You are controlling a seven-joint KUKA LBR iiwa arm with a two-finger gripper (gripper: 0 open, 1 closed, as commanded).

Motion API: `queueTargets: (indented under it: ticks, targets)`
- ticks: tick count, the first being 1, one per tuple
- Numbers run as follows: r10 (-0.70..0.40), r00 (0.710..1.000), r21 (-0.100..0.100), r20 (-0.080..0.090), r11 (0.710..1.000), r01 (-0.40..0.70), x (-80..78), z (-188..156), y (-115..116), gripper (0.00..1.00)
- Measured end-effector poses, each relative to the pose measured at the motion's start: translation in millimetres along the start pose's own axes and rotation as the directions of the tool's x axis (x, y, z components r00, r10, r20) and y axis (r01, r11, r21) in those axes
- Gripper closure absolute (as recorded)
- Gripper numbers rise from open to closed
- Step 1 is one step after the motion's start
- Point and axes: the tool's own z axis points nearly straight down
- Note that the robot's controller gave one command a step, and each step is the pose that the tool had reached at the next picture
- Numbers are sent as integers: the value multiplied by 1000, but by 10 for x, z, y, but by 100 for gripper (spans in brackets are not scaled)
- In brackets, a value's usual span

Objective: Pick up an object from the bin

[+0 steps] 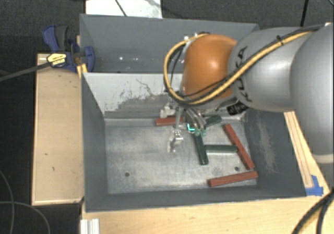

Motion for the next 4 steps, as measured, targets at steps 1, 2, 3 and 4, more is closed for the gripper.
queueTargets:
  ticks: [1,2,3,4]
  targets:
    - [3,1000,-1,8,1000,-3,-21,-42,-4,0]
    - [-60,998,0,7,998,60,-71,521,-693,100]
    - [-59,998,0,3,998,59,-62,520,-692,0]
    - [-58,998,0,3,998,58,-62,520,-692,0]
